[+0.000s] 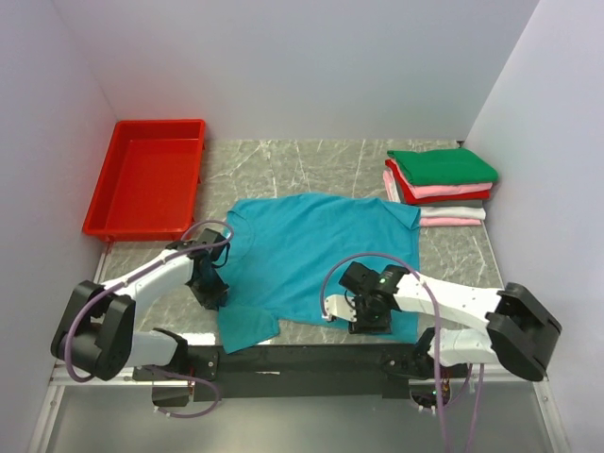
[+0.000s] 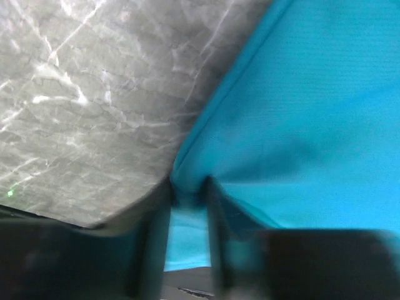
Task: Fold and stack the t-shirts
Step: Flatten the tshirt out
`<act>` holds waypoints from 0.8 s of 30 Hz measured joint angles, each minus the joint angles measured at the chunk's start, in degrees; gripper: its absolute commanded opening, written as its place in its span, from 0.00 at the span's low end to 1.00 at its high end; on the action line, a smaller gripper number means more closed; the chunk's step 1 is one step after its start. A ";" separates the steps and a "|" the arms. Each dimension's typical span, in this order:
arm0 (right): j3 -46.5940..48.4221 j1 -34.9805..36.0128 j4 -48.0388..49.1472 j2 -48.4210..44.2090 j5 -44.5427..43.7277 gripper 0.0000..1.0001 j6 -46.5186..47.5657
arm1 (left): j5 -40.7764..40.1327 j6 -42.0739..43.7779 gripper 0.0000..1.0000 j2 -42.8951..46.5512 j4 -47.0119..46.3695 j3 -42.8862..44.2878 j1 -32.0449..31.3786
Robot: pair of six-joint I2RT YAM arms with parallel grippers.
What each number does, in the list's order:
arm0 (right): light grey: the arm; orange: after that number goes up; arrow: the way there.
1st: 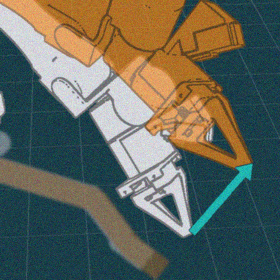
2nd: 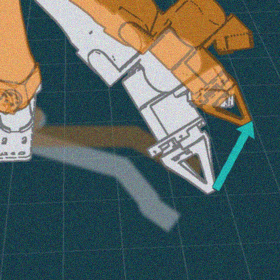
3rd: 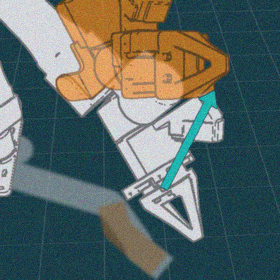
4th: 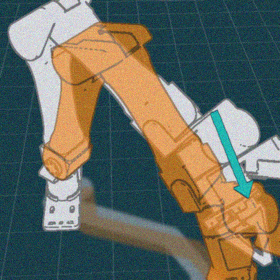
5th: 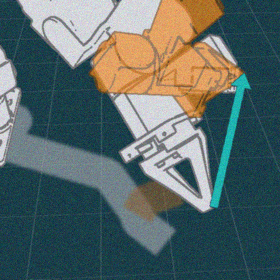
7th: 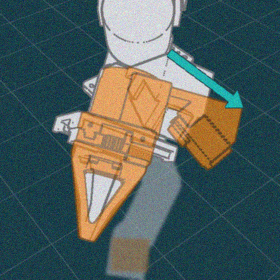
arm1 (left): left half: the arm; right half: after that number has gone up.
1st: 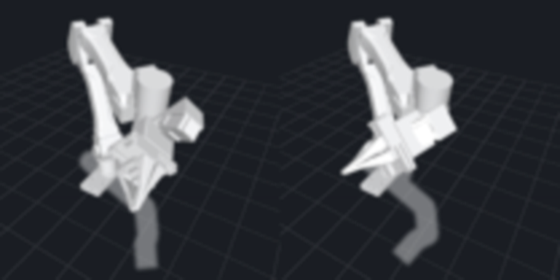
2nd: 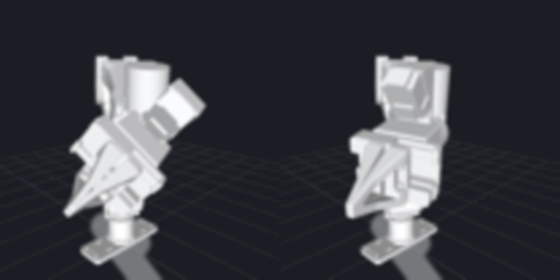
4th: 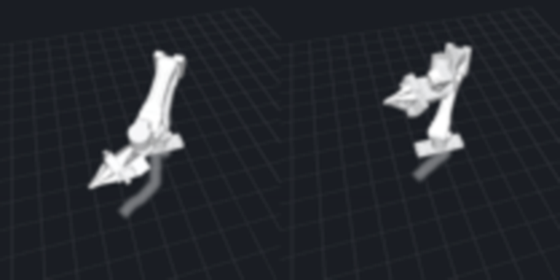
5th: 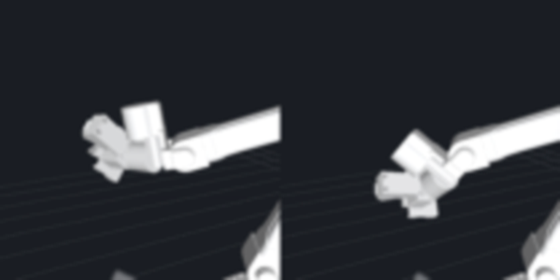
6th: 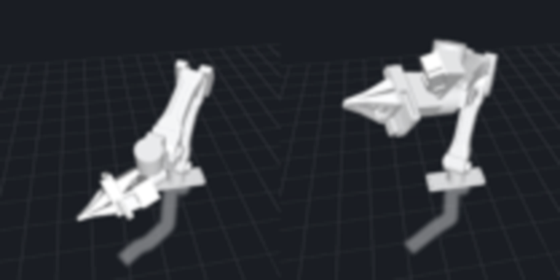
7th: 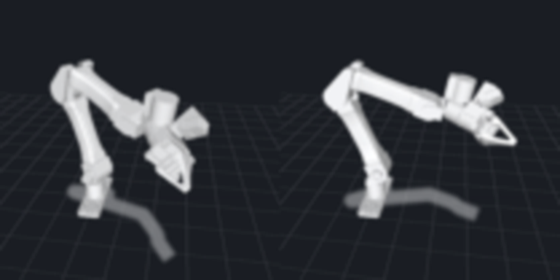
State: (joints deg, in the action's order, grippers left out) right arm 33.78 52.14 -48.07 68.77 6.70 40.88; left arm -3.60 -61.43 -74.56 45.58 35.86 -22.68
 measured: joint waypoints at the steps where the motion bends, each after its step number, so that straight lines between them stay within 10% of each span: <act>1: -0.04 0.02 0.59 1.29 -0.02 0.50 -0.20 | -0.07 0.31 0.09 -0.24 0.48 0.09 0.09; 13: 3.89 0.13 3.50 7.89 -1.25 0.23 -2.49 | -1.70 1.55 0.00 -1.46 0.59 2.05 5.53; 20: 9.92 0.02 4.87 9.16 0.09 0.61 -2.16 | -3.87 3.93 0.00 -0.63 -2.89 2.05 10.88; 24: 9.53 -0.33 1.18 0.59 0.98 0.63 -1.20 | -3.78 4.92 0.00 -0.61 -3.28 2.05 10.88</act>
State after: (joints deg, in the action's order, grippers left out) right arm 43.31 51.81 -46.89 69.36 7.68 39.68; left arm -7.38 -56.51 -75.18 42.30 37.91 -11.79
